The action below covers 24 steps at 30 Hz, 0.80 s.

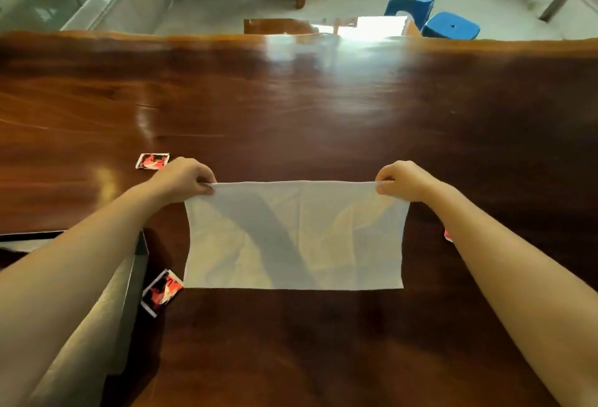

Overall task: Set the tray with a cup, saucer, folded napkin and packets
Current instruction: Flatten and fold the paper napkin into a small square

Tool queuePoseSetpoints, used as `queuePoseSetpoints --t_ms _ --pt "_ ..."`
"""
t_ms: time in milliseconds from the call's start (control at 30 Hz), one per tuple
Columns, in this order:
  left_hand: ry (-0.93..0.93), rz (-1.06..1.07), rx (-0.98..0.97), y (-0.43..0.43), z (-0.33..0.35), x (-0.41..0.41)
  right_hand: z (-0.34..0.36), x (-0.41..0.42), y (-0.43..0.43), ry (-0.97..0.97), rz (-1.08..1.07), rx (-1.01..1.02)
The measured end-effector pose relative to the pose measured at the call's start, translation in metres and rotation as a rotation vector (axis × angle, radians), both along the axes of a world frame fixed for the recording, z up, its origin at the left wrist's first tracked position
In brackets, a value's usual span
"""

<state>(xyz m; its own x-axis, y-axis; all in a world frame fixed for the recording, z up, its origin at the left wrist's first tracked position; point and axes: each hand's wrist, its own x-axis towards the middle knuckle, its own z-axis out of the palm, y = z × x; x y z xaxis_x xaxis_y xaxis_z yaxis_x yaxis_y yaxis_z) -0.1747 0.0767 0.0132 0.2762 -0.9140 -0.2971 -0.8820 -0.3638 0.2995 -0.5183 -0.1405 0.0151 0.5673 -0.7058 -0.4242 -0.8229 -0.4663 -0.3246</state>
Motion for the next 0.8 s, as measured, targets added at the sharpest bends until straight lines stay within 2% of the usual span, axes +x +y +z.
queuePoseSetpoints --t_ms 333,500,633,800 --pt "-0.226 0.098 -0.172 -0.024 -0.058 0.035 -0.056 0.022 -0.009 -0.096 -0.188 -0.339" --pt "-0.321 0.146 -0.347 0.013 -0.055 0.017 -0.056 0.007 0.019 -0.311 -0.088 -0.591" --pt "-0.255 0.188 -0.403 0.064 -0.052 -0.012 -0.057 -0.027 0.060 -0.378 -0.015 -0.718" --pt "-0.170 0.154 -0.379 0.116 -0.070 -0.045 -0.087 -0.060 0.104 -0.386 0.016 -0.723"
